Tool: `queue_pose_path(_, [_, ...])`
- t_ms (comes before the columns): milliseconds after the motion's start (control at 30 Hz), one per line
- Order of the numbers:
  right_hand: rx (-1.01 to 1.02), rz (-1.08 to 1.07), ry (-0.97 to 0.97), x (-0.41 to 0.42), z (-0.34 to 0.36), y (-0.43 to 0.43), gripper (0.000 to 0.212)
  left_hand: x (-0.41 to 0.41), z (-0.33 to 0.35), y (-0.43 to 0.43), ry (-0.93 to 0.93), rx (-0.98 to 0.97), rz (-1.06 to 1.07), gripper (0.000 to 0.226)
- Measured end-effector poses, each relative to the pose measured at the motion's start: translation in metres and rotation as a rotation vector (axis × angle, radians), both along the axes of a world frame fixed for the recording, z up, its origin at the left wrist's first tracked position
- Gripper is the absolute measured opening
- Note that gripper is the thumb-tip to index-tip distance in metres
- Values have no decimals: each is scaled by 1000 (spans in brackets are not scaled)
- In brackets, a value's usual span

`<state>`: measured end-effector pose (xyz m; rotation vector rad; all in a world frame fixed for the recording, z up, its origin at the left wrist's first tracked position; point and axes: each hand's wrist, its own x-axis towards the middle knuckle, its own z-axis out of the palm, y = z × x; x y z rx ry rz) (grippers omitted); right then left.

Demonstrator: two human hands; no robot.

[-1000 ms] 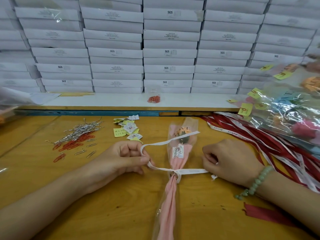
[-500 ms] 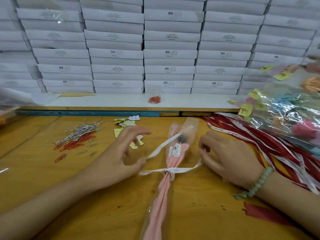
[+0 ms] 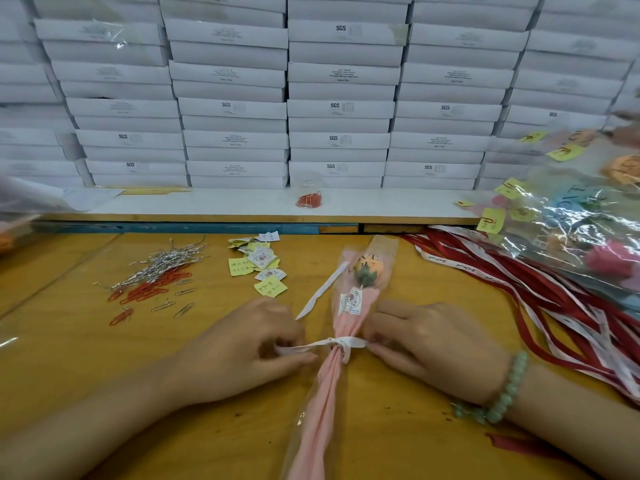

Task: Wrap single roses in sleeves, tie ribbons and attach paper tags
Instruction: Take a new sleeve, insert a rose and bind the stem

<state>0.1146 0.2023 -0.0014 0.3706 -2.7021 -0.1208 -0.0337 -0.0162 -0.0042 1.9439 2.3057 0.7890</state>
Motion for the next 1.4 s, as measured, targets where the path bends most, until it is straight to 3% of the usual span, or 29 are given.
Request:
queue_pose_path(167, [-23,-37,-40,1,1,1,20,11,11,3,-676,130,-88,23])
queue_pose_path(367, [-50,-43,-91,1,2,1,8,22,16,8,-971,173,-209,17])
queue_pose_path(567, [-288,-43,-152,0,-1,6,10,26,6,15,-1009,194,-89,25])
queue_pose_path(733, [-802,99,-291,-1,1,2,22,31,1,21,-1027,206,-21,24])
queue_pose_path(933, [-1387,221,-456,-3,12,-5,13,39,-4,25,-1050,170,-53,21])
queue_pose_path(1067, [-1548,255,-525,-1,14,-11,6,43,-3,24,-1040,136,-74,20])
queue_pose_path(1200, [-1764,299,-530,-2,15,-13,16,43,-5,23,-989,117,-70,25])
queue_pose_path(1400, [-1740,283,-535,-3,14,-13,23,42,-3,20,-987,43,-104,21])
